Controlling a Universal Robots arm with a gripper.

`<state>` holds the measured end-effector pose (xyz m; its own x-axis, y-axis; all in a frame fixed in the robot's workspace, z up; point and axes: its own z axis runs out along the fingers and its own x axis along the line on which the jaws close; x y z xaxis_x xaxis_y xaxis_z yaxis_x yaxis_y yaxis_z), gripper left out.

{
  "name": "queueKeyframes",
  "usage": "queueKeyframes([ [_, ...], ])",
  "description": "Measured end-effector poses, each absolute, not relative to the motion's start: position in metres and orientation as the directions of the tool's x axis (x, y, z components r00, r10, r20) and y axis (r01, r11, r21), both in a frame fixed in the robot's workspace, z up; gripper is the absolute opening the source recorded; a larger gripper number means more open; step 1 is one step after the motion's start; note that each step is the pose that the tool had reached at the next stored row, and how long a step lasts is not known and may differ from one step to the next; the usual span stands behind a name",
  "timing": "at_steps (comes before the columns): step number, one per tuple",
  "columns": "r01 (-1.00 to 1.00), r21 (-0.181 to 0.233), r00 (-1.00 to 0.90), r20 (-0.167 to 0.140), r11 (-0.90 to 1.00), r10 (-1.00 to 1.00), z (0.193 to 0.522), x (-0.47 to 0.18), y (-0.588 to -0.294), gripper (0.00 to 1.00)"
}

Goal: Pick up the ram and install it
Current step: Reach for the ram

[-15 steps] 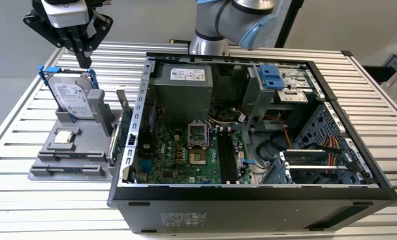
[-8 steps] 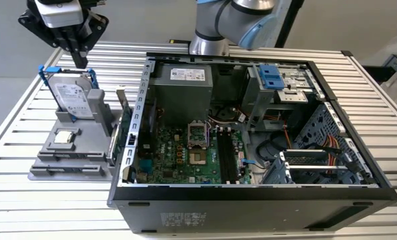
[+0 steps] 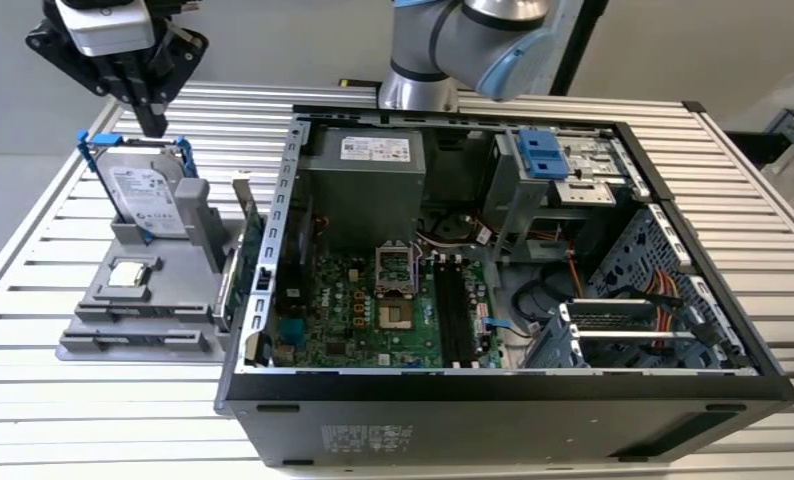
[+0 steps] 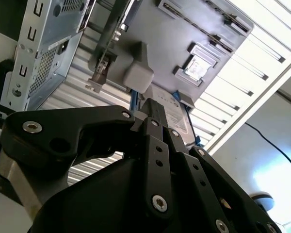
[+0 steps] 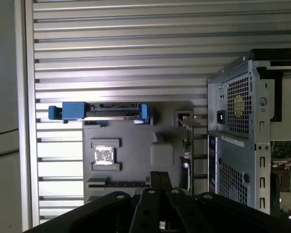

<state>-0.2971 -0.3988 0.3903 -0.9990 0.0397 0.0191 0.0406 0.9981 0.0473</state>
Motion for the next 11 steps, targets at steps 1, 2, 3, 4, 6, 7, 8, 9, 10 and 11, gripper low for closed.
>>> queueKeyframes([
  [1,0.040,0.047,-0.999,0.019,0.998,0.039,0.390,-0.298,-0.399,0.00],
  [2,0.040,0.047,-0.999,0.019,0.998,0.039,0.390,-0.299,-0.399,0.00],
  [3,0.040,0.047,-0.999,0.019,0.998,0.039,0.390,-0.300,-0.399,0.00],
  [4,0.040,0.047,-0.999,0.019,0.998,0.039,0.390,-0.301,-0.399,0.00],
  [6,0.039,0.047,-0.999,0.019,0.998,0.038,0.390,-0.303,-0.399,0.00],
  [7,0.039,0.047,-0.999,0.019,0.998,0.038,0.390,-0.304,-0.399,0.00],
  [8,0.039,0.047,-0.999,0.019,0.998,0.038,0.390,-0.305,-0.399,0.00],
  [9,0.038,0.047,-0.999,0.019,0.998,0.037,0.390,-0.306,-0.399,0.00],
  [10,0.038,0.047,-0.999,0.019,0.998,0.037,0.389,-0.307,-0.399,0.00],
  [11,0.038,0.047,-0.999,0.019,0.998,0.037,0.389,-0.308,-0.399,0.00],
])
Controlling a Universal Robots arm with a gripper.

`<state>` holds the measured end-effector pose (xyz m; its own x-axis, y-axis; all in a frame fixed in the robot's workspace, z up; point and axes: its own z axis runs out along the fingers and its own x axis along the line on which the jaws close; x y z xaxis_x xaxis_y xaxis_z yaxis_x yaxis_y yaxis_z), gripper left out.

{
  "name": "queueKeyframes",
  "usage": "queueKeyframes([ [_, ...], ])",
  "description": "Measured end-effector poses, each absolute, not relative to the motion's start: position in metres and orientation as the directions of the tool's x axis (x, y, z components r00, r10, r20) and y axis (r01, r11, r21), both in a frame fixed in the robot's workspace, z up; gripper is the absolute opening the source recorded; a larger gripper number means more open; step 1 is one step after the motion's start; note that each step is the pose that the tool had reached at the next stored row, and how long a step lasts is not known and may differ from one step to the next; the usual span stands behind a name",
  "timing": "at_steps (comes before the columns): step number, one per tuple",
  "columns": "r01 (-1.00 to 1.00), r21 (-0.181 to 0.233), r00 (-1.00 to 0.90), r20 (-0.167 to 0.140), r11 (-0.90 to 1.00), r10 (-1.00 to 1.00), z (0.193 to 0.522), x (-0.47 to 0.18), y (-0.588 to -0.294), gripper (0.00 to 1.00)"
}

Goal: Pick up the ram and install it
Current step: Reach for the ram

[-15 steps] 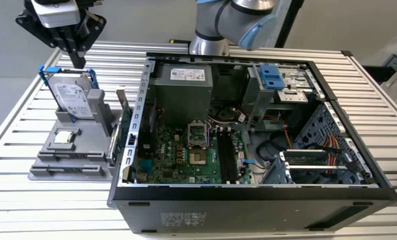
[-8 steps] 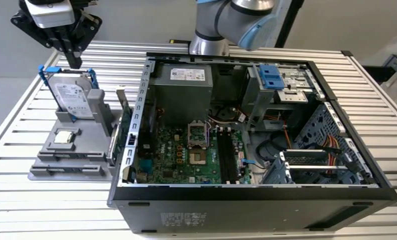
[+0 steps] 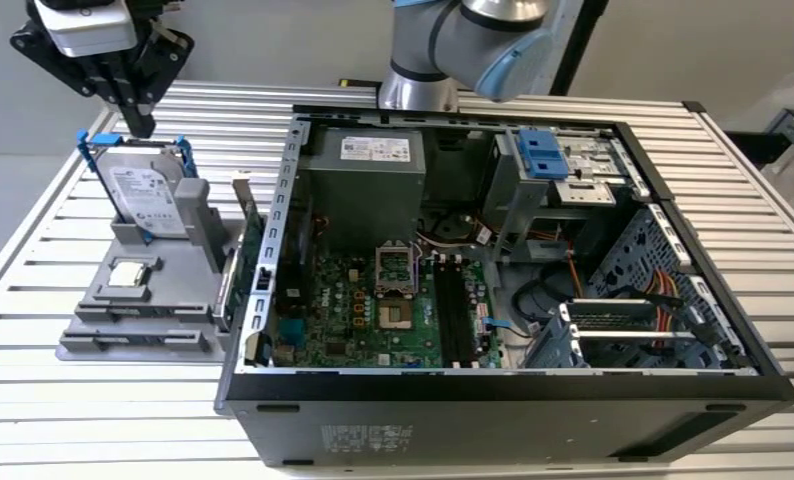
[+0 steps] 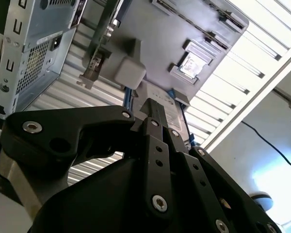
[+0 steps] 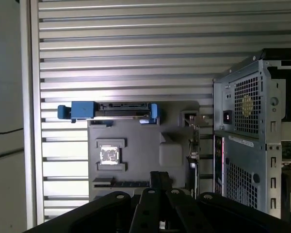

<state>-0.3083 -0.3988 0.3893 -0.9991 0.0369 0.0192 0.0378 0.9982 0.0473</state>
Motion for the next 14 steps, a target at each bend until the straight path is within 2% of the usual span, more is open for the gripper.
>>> queueKeyframes([
  [14,0.034,0.047,-0.999,0.019,0.998,0.033,0.388,-0.323,-0.399,0.00],
])
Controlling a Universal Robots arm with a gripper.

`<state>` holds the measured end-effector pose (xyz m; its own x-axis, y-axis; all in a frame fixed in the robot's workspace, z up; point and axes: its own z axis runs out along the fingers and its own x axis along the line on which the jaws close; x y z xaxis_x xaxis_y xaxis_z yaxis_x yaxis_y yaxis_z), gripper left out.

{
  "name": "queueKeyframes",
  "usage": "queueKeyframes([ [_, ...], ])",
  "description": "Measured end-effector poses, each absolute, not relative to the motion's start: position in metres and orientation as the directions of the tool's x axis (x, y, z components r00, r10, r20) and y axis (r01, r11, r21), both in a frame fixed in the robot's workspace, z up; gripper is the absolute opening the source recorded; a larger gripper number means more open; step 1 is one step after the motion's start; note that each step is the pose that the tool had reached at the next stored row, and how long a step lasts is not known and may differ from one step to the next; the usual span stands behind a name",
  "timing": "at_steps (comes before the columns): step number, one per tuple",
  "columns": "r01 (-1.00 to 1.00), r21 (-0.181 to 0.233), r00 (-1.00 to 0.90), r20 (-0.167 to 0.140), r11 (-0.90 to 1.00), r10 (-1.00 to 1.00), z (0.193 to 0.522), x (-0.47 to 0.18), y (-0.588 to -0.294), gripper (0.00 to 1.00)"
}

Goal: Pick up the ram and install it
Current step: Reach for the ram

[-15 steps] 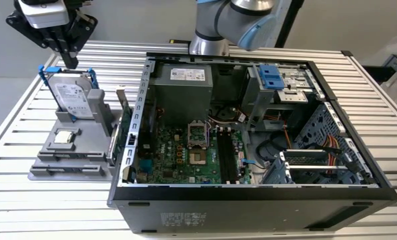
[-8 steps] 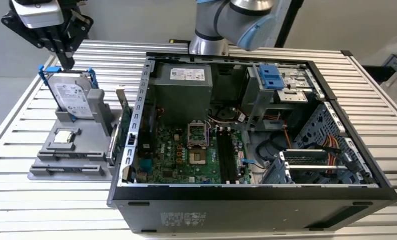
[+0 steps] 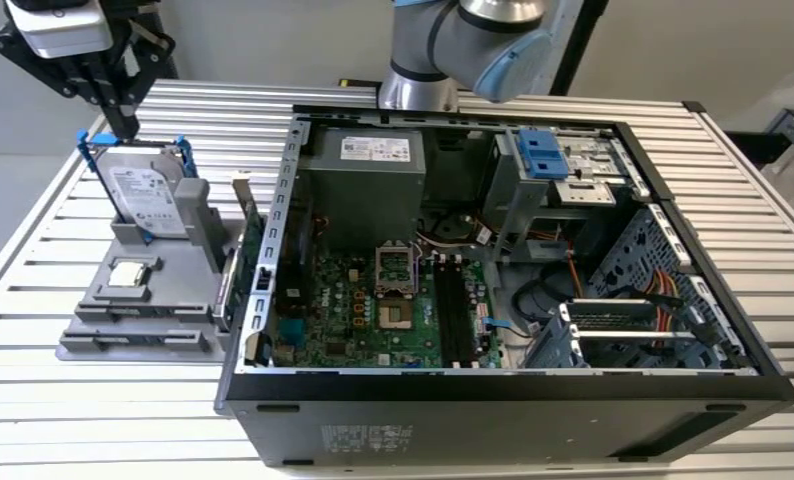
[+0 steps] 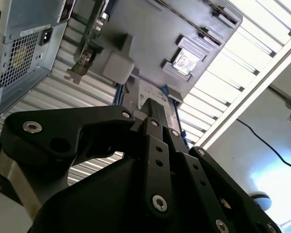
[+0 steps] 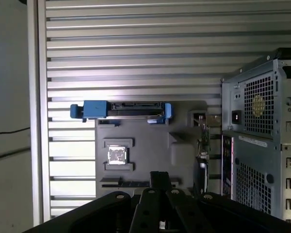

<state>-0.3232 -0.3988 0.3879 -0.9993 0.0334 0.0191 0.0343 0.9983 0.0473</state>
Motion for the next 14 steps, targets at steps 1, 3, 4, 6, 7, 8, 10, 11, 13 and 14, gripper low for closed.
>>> queueKeyframes([
  [1,0.034,0.047,-0.999,0.019,0.998,0.033,0.388,-0.324,-0.399,0.00],
  [3,0.033,0.047,-0.999,0.019,0.998,0.033,0.388,-0.326,-0.399,0.00],
  [4,0.033,0.047,-0.999,0.019,0.998,0.032,0.388,-0.327,-0.399,0.00],
  [6,0.033,0.047,-0.999,0.019,0.998,0.032,0.387,-0.329,-0.399,0.00],
  [7,0.032,0.047,-0.999,0.019,0.998,0.032,0.387,-0.330,-0.399,0.00],
  [8,0.032,0.047,-0.999,0.019,0.998,0.031,0.387,-0.331,-0.399,0.00],
  [10,0.032,0.047,-0.999,0.019,0.998,0.031,0.387,-0.333,-0.399,0.00],
  [11,0.032,0.047,-0.999,0.019,0.998,0.031,0.387,-0.334,-0.399,0.00],
  [13,0.031,0.047,-0.999,0.019,0.998,0.030,0.387,-0.336,-0.399,0.00],
  [14,0.031,0.047,-0.999,0.019,0.998,0.030,0.386,-0.337,-0.399,0.00],
])
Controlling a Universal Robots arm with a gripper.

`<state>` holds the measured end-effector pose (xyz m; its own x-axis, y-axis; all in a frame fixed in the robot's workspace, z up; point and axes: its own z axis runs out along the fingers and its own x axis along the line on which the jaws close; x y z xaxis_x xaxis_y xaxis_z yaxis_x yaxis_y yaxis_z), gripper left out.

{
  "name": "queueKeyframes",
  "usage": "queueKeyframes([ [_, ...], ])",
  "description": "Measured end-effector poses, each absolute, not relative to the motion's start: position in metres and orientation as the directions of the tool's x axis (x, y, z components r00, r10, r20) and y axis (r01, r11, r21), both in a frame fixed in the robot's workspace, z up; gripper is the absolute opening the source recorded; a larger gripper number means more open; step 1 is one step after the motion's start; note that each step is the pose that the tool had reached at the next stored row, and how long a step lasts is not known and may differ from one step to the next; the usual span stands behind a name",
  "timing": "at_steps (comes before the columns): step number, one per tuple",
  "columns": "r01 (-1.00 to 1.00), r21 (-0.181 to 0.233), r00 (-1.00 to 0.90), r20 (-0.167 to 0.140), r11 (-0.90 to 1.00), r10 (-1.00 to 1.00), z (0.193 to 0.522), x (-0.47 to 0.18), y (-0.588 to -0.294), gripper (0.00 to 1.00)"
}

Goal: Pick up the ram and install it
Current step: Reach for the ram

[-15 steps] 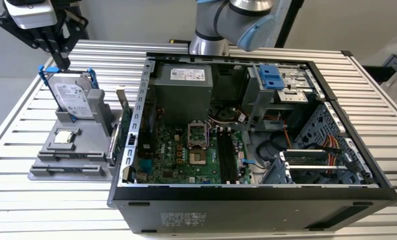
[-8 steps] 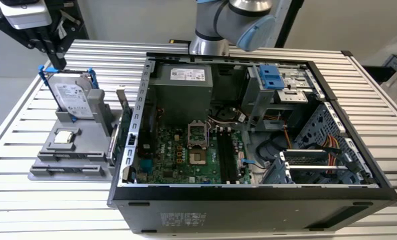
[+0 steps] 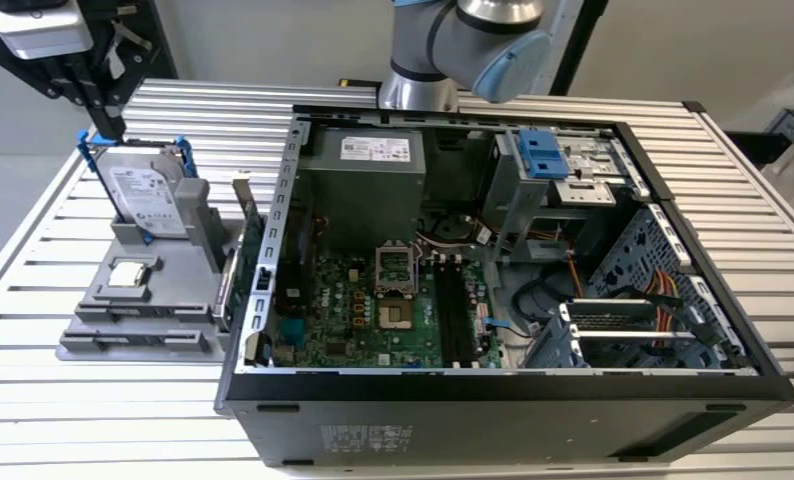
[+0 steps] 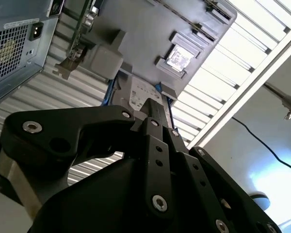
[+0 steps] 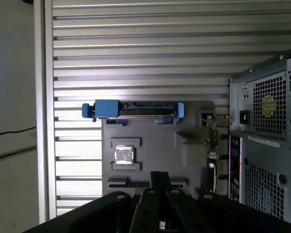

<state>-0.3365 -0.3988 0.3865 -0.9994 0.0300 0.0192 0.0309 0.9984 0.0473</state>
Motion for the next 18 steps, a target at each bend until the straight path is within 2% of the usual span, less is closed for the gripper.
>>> queueKeyframes([
  [18,0.029,0.047,-0.999,0.019,0.998,0.028,0.3850,-0.3438,-0.4003,0.00],
])
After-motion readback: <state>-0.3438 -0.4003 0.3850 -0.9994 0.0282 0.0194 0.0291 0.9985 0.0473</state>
